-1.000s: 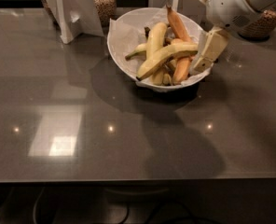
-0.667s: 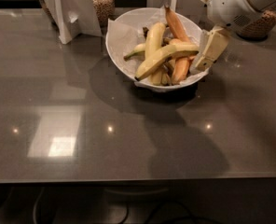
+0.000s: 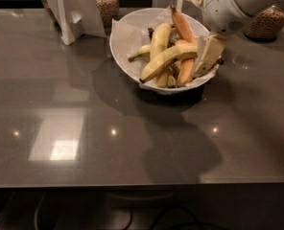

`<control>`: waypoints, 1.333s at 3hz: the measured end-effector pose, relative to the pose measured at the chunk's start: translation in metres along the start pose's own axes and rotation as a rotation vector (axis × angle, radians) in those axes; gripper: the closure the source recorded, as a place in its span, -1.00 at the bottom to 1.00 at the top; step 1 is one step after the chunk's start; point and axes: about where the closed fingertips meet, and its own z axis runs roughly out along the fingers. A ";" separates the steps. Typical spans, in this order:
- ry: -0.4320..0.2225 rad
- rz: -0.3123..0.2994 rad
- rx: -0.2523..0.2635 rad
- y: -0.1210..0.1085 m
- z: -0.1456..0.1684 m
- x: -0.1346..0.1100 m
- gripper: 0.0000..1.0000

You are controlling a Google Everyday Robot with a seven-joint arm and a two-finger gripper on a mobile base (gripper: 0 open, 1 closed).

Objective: Pick banana from white bowl

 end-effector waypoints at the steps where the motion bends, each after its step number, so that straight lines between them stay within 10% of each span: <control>1: 0.016 -0.015 -0.024 0.003 0.017 0.003 -0.62; 2: 0.026 -0.012 -0.040 0.006 0.030 0.008 -0.16; 4: 0.024 -0.003 -0.070 0.011 0.053 0.018 -0.04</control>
Offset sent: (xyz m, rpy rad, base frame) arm 0.0202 0.0054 -0.0455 -0.0505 0.0484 0.0021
